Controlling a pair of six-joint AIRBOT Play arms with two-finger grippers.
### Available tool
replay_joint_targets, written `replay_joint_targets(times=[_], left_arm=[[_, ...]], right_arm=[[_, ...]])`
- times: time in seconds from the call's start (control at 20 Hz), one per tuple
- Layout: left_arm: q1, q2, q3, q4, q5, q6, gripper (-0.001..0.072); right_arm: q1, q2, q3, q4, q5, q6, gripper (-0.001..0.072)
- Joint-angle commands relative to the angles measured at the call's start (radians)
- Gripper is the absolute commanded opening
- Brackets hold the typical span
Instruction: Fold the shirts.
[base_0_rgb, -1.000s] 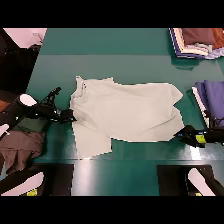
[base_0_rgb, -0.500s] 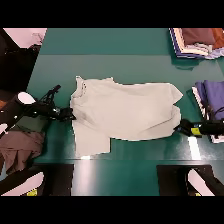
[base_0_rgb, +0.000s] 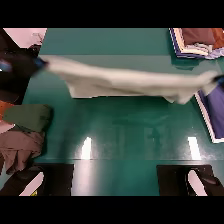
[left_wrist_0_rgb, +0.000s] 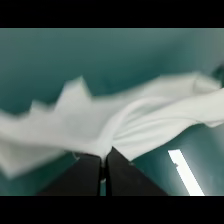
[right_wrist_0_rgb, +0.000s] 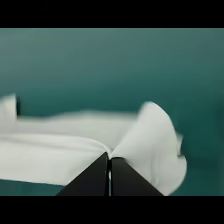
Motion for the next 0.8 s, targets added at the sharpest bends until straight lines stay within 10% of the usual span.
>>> replay_joint_targets(times=[0.0,0.4,0.75], left_arm=[[0.0,0.063,0.345,0.005,-0.008,-0.006,0.0028],[0.0,0.065,0.795,0.001,-0.008,-0.083,0.0027],[0.0,0.033,0.419,0.009,-0.055,-0.105,0.0028]], right_arm=[[0.002,0.064,0.276,-0.007,-0.064,0.005,0.001],[-0.021,0.019,0.665,-0.122,0.081,0.012,0.001],[-0.061,-0.255,0.873,-0.107,0.352,0.031,0.001]])
